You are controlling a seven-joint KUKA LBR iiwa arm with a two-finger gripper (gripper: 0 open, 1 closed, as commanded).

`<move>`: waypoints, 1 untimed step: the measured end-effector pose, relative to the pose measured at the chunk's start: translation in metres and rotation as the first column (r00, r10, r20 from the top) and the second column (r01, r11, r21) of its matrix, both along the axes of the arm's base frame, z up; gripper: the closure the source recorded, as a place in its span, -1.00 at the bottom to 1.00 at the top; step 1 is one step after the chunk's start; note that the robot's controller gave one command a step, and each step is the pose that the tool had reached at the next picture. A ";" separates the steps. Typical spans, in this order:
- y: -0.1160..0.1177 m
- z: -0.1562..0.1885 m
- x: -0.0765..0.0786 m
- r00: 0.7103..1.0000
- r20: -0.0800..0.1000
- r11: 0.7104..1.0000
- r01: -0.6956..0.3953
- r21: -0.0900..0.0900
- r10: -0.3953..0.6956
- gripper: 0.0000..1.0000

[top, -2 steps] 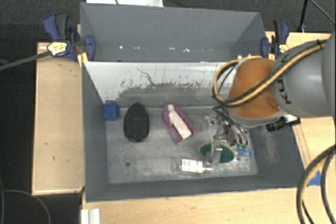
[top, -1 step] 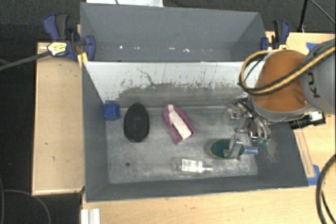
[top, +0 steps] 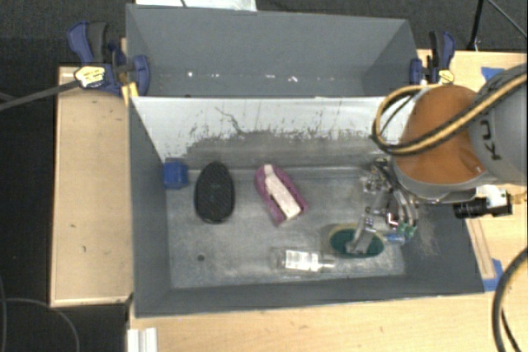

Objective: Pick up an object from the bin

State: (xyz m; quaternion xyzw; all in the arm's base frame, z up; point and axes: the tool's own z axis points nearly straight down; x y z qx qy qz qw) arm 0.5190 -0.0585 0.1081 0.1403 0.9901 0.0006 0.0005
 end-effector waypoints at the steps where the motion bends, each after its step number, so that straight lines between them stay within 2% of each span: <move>1: 0.034 -0.039 -0.027 0.995 -0.003 0.995 0.104 0.001 -0.104 -1.00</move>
Offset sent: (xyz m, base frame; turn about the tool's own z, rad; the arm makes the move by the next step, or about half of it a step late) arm -0.0267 0.0329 -0.0381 0.1065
